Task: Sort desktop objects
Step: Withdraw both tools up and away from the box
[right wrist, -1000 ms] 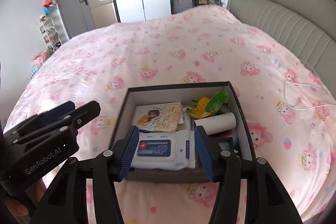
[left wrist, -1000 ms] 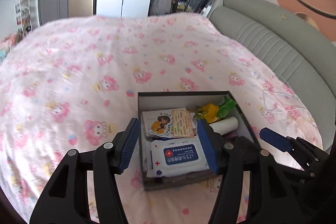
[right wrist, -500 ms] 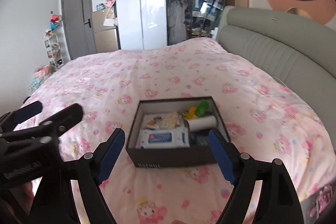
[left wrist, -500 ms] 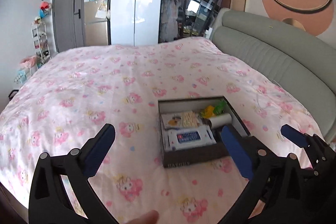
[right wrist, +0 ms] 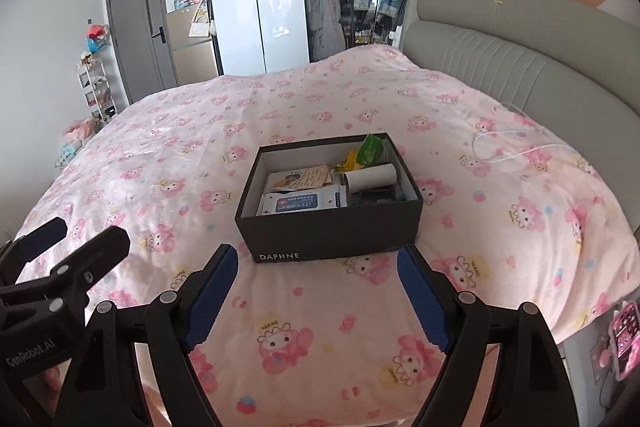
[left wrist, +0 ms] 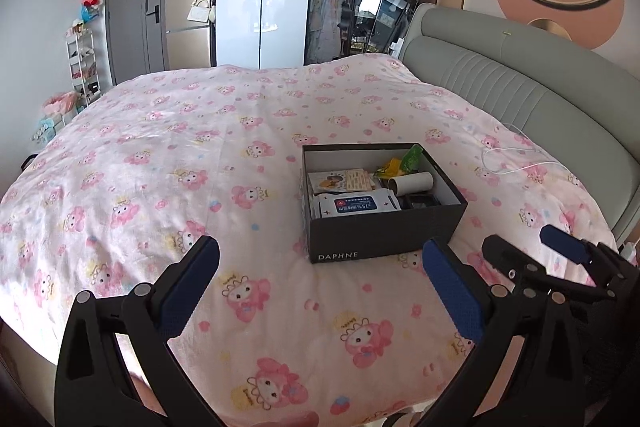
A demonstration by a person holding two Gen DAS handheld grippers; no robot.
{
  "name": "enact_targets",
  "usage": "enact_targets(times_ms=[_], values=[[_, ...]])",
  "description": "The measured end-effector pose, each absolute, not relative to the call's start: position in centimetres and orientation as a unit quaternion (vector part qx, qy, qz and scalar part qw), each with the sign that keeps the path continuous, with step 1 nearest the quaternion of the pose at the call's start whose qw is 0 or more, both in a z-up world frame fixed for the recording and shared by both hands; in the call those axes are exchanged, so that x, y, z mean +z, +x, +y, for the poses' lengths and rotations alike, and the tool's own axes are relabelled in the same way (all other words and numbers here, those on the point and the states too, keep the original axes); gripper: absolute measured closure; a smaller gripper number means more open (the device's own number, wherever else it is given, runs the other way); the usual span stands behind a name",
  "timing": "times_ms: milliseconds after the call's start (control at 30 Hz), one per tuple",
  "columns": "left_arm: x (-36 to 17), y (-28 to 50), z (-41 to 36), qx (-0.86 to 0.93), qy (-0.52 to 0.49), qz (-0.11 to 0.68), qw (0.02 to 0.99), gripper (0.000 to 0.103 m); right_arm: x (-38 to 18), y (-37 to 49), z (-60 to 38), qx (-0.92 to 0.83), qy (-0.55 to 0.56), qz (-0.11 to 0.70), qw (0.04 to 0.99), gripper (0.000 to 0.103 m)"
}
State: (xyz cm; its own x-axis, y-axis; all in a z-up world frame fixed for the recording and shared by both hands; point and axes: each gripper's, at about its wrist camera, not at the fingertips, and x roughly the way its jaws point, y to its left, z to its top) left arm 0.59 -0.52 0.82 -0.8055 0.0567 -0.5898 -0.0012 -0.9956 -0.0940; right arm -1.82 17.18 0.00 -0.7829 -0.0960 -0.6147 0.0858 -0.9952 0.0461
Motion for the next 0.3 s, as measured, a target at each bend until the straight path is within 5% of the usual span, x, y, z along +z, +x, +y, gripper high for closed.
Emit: enact_targets(times_ms=[300], values=[[0.69,0.96,-1.30,0.950,-0.308,-0.053,0.011,0.000,0.03,-1.20,16.83,-0.945,0.322,-0.003,0.053,0.022]])
